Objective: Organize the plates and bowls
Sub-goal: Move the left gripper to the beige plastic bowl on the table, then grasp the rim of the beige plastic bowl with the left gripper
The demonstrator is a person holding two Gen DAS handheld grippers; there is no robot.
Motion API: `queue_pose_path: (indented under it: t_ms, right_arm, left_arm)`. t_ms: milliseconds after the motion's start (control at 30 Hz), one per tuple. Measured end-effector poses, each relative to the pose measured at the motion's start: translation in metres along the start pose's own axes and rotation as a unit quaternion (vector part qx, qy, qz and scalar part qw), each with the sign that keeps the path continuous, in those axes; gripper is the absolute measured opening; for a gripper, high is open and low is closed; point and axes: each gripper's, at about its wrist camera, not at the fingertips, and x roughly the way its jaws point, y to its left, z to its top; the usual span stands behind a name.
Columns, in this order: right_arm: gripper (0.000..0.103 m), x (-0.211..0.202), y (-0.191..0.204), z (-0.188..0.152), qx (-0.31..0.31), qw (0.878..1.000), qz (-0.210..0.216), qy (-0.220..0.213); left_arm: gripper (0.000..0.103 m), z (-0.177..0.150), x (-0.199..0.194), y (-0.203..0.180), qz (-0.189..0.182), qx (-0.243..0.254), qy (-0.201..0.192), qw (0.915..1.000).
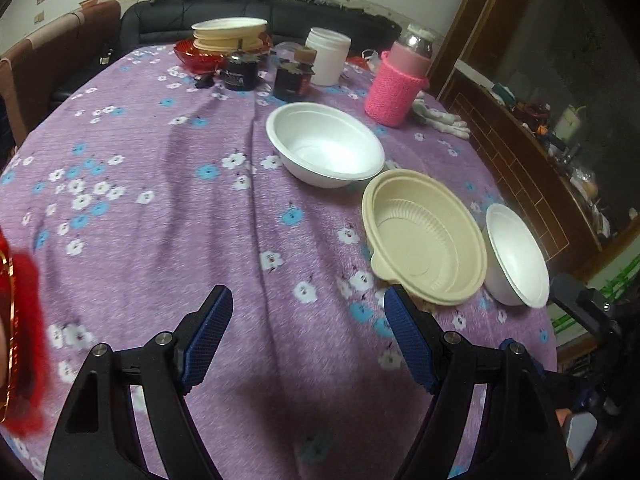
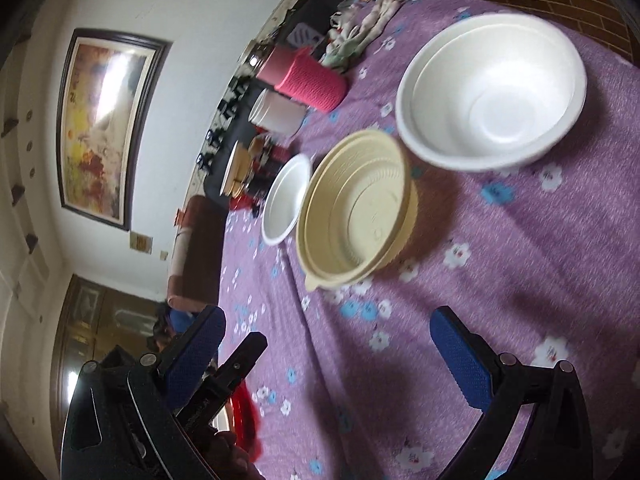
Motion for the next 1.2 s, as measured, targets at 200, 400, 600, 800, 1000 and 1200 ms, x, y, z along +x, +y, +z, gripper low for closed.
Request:
queue_pose_path:
  t_ms: [200, 400, 600, 800, 1000, 1200]
  right_arm:
    - [0.098, 0.009, 0.000, 0.016, 0.006, 1.000, -0.006, -0.012]
    - [0.088, 0.023, 0.000, 0.025, 0.002, 1.000, -0.024, -0.012]
    - [0.070, 0.033, -0.008, 0.034, 0.003, 0.999, -0.048, -0.015]
    - [0.055, 0.043, -0.008, 0.039, -0.004, 0.998, -0.062, -0.009]
    - [0.048, 0.057, -0.008, 0.044, -0.009, 0.997, -0.075, -0.002]
    - [0.026, 0.063, -0.009, 0.044, -0.020, 0.995, -0.103, -0.003]
  left_arm:
    - [0.078, 0.010, 0.021, -0.016, -0.006, 0.005, 0.006, 1.0000]
    - [0.078, 0.020, 0.042, -0.029, -0.007, 0.009, 0.011, 0.9999]
    - [0.078, 0.027, 0.060, -0.035, -0.002, 0.013, 0.016, 0.9998]
    - [0.078, 0.030, 0.074, -0.038, 0.002, 0.012, 0.022, 0.9997]
    - [0.077, 0.030, 0.082, -0.040, 0.007, 0.018, 0.024, 0.9995]
    - [0.062, 0.030, 0.089, -0.042, 0.019, 0.031, 0.026, 0.9990]
